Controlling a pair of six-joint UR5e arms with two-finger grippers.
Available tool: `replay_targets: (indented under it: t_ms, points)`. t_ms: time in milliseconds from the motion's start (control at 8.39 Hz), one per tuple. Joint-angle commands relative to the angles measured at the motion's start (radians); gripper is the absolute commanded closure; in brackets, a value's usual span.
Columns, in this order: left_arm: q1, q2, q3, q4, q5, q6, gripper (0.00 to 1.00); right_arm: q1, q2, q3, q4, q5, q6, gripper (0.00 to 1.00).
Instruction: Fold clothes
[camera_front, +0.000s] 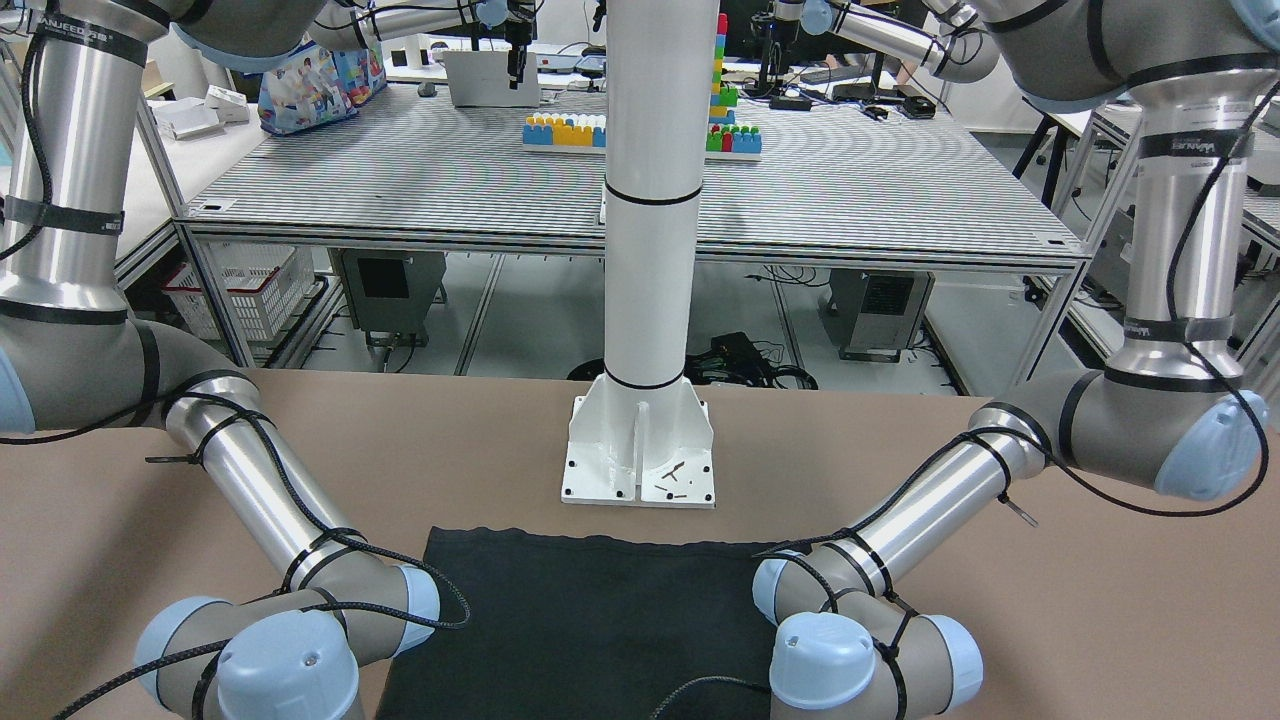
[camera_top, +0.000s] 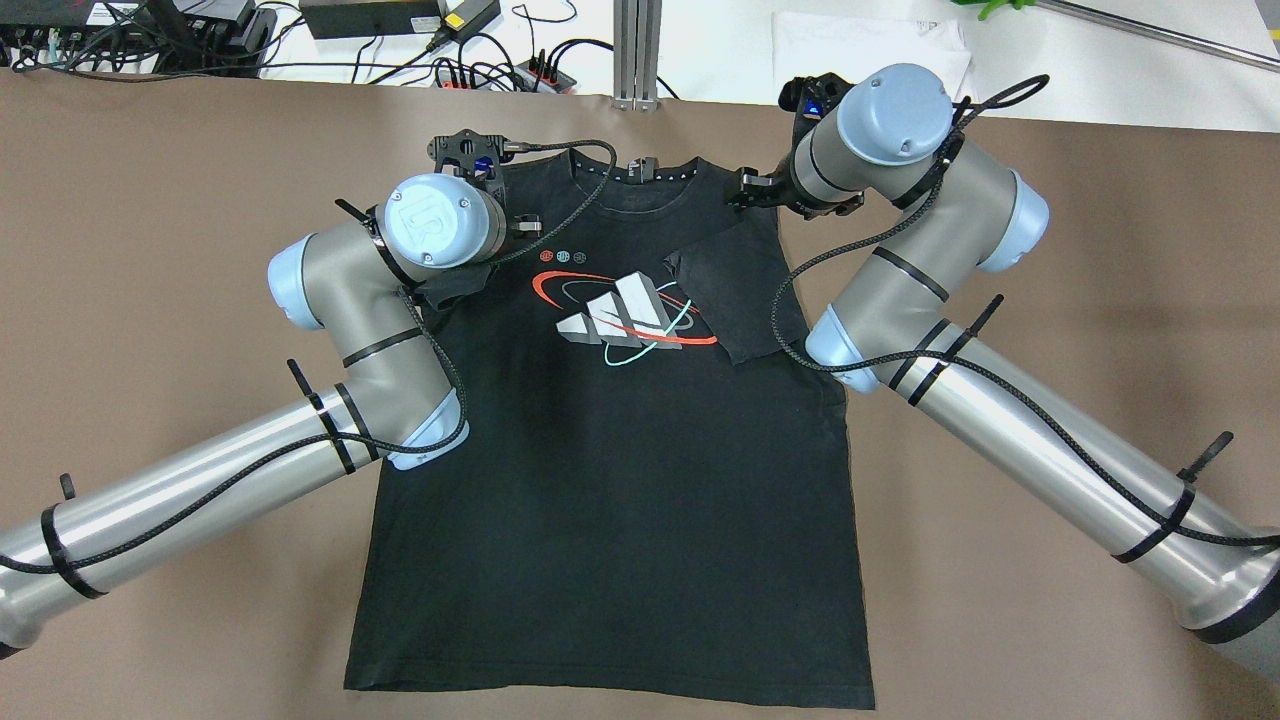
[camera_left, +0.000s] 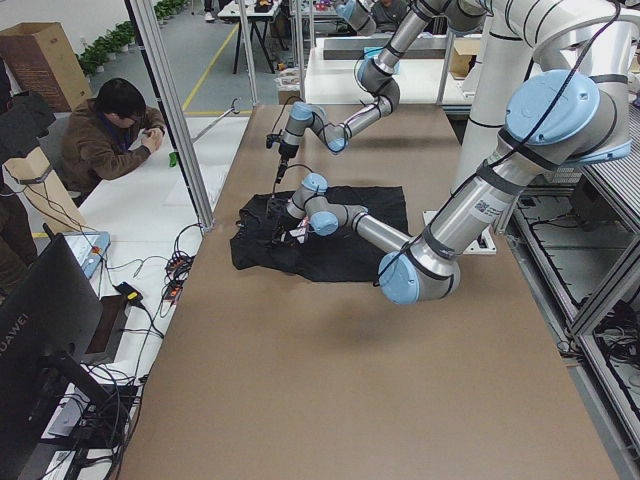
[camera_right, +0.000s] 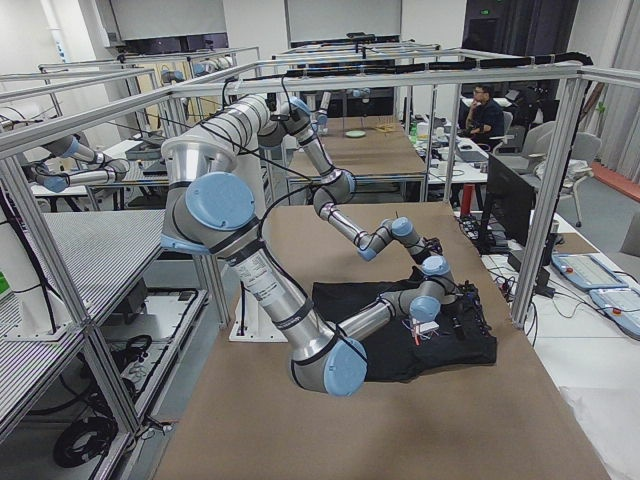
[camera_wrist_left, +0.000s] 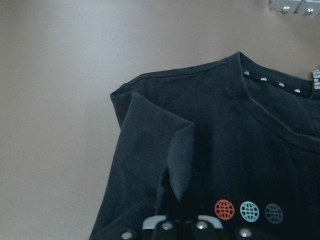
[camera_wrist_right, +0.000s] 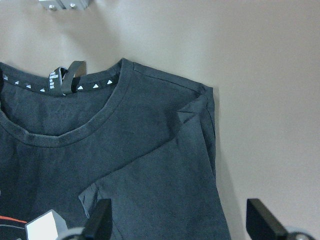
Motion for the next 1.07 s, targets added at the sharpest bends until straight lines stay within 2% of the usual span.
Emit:
replay_targets:
  t_ms: [0,119,596,715,835,954]
  points:
    - [0.027,-0.06,0.063,0.011,0.029,-0.058,1.0,0.0,0.0,-0.001,0.0,0.0,-0.003,0.06]
    - [0.032,-0.09,0.103,0.01,0.03,-0.072,1.0,0.0,-0.001,0.001,-0.001,0.0,-0.003,0.06]
    - [0.032,-0.095,0.108,0.011,0.032,-0.112,1.0,-0.002,-0.011,0.001,0.0,0.0,-0.001,0.06]
    - [0.032,-0.095,0.108,0.01,0.032,-0.1,0.23,-0.002,-0.009,0.001,0.0,0.0,-0.001,0.06]
    - [0.029,-0.094,0.106,0.005,0.03,-0.1,0.0,-0.002,-0.009,-0.001,0.0,0.0,-0.001,0.06]
    - [0.023,-0.097,0.099,0.003,0.027,-0.101,0.0,-0.002,-0.011,-0.004,0.0,0.0,-0.003,0.06]
